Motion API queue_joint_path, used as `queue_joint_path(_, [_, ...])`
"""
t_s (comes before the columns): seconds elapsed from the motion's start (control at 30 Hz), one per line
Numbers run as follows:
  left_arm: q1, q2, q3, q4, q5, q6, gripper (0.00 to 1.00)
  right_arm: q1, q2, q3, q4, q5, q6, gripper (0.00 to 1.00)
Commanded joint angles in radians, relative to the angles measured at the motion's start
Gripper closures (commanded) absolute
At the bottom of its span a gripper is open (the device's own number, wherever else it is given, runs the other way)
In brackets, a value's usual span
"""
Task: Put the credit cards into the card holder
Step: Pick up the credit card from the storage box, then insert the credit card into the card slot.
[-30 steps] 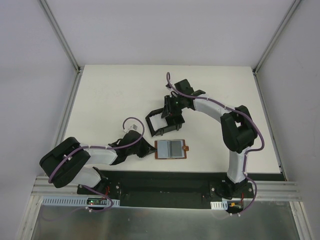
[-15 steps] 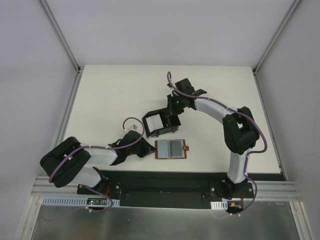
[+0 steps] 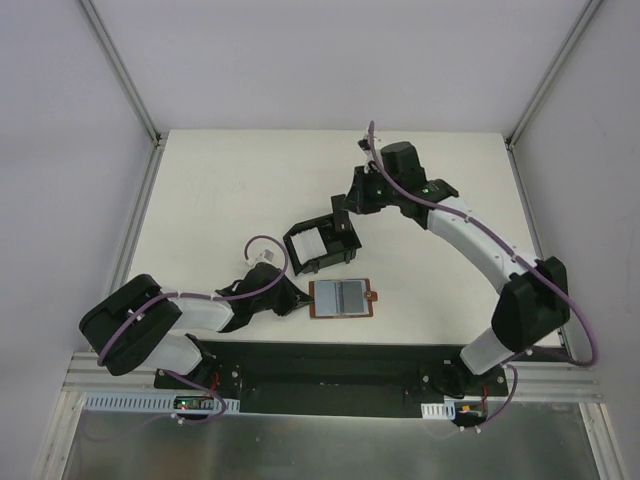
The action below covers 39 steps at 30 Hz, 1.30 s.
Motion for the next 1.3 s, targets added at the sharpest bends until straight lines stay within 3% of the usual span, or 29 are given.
queue_joint_path(0.0, [-0.003,0.035,-0.059,-0.221,-0.051,0.048,1.00,-0.022,-0.158,-0.159,0.085,-0.100,0.096,1.00])
queue_joint_path(0.23, [-0.003,0.031,-0.068,-0.208,-0.019,0.070,1.00,-0.013,-0.324,-0.594,0.412,-0.281,0.372,1.00])
queue_joint_path(0.43, [-0.004,0.052,-0.067,-0.195,-0.005,0.080,1.00,0.003,-0.341,-0.808,0.555,-0.269,0.449,1.00])
queue_joint_path(0.83, [-0.003,0.089,-0.059,-0.181,0.004,0.084,1.00,0.000,-0.173,-0.843,0.639,-0.303,0.401,1.00])
queue_joint_path(1.27, [-0.004,0.080,-0.064,-0.182,0.001,0.082,1.00,-0.031,-0.134,-0.889,0.652,-0.312,0.383,1.00])
